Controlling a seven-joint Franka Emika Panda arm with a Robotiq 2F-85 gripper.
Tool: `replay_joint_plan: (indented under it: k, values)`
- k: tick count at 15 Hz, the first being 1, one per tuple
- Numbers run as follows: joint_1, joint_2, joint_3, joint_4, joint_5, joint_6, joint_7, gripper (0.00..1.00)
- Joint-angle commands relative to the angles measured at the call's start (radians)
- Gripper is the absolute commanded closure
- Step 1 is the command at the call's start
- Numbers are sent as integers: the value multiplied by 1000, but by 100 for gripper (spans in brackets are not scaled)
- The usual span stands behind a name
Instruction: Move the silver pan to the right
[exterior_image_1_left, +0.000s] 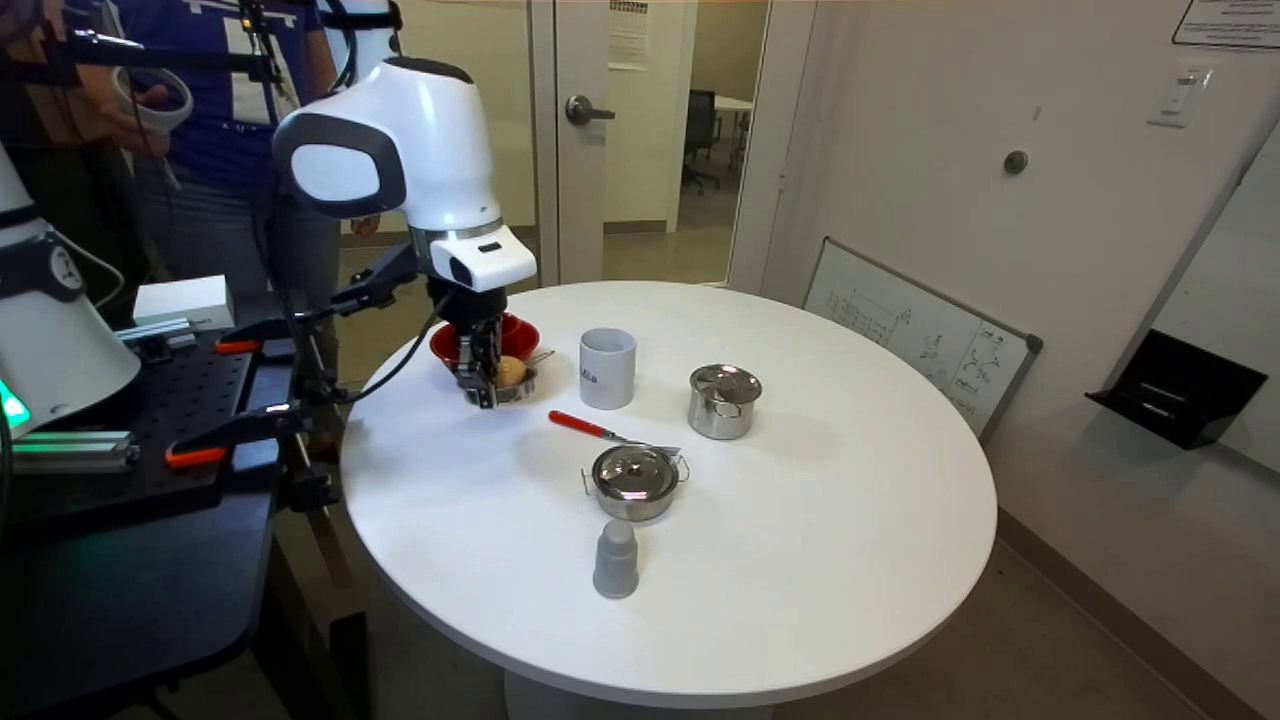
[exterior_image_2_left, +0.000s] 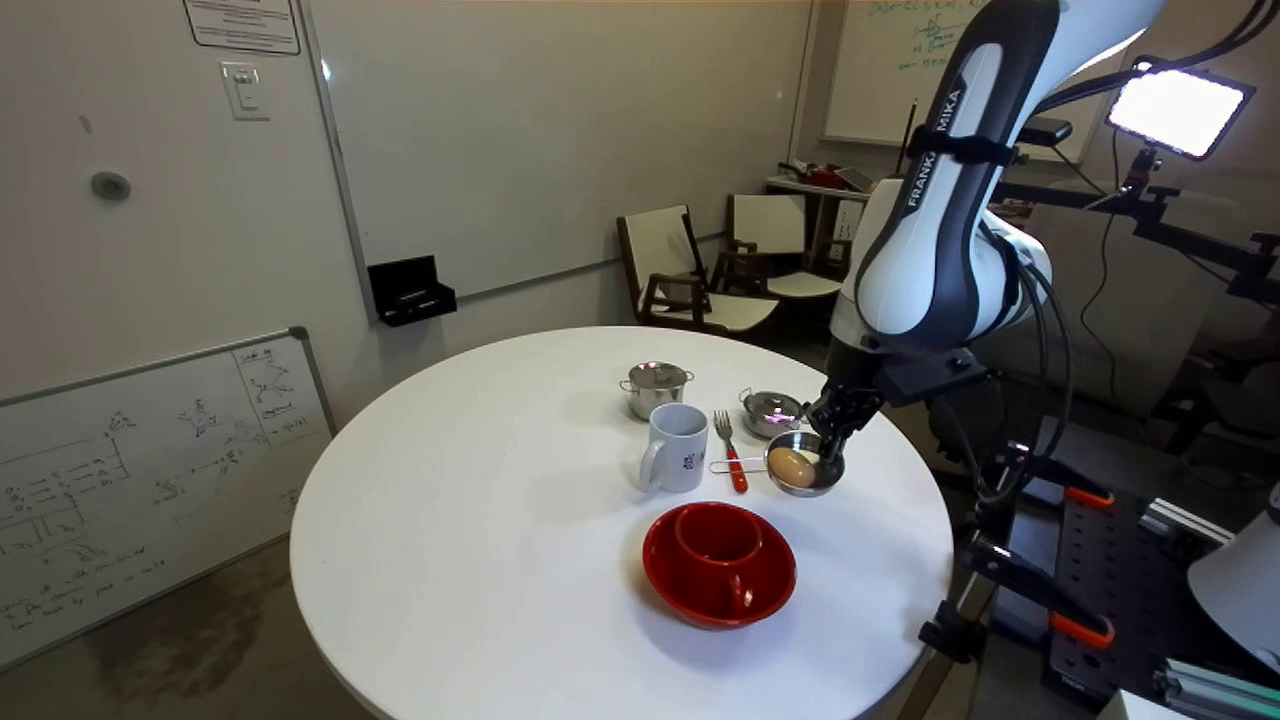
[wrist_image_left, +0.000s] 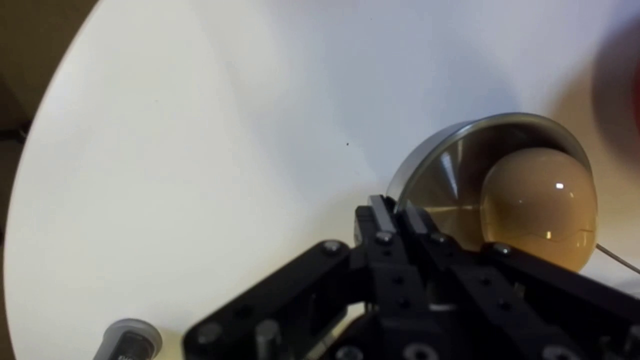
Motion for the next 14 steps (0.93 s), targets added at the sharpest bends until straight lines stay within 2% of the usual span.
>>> replay_joint_plan:
  k: [1,8,9,14]
  values:
    - [27,91,1,78,-12,9,89,94]
    - [111,170,-44,162,29,-34,230,94]
    - [63,176,-32,141,18,-11,217,94]
    - [35,189,-47,125,19,-15,234,94]
